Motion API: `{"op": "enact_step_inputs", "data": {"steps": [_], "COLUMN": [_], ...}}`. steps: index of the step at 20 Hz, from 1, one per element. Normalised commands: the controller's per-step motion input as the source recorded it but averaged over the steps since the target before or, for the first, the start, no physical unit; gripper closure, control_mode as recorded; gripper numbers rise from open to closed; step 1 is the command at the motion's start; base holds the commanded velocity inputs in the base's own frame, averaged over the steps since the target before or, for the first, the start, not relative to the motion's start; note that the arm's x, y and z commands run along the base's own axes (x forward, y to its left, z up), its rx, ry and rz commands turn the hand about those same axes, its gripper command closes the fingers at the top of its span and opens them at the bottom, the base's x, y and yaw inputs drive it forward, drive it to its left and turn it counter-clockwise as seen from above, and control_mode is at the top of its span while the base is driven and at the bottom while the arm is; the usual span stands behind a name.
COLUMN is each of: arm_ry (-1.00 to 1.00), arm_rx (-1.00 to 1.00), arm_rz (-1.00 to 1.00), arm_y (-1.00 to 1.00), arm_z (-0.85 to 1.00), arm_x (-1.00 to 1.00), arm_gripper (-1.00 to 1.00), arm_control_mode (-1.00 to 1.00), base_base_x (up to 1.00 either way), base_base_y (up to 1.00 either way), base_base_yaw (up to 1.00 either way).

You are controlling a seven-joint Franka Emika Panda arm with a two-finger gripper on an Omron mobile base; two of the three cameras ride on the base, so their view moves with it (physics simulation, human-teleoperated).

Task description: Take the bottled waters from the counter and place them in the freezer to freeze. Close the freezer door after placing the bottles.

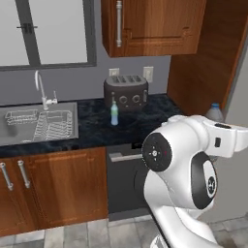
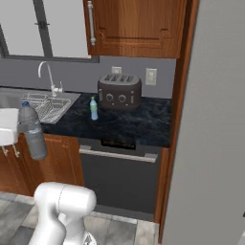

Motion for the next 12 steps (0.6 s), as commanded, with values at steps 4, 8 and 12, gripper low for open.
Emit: {"op": "enact_step_inputs", "data": {"steps": [4,8,12], "arm_ry": [0.0,0.0,0.0], "arm_rx": [0.0,0.0,0.0], "arm_rz": [0.0,0.0,0.0], "arm_y": [0.0,0.0,0.0], "arm_z": [0.0,0.0,0.0], "arm_x": [0.0,0.0,0.0], "arm_gripper": [1.0,1.0,1.0], "arm_control_mode": [1.0,1.0,1.0], "base_base_x": [-0.78,-0.59,-0.4], "base_base_y": [-0.24,-0.4,-0.63], "base_base_yaw": [-0.01,-0.04,-0.16]}}
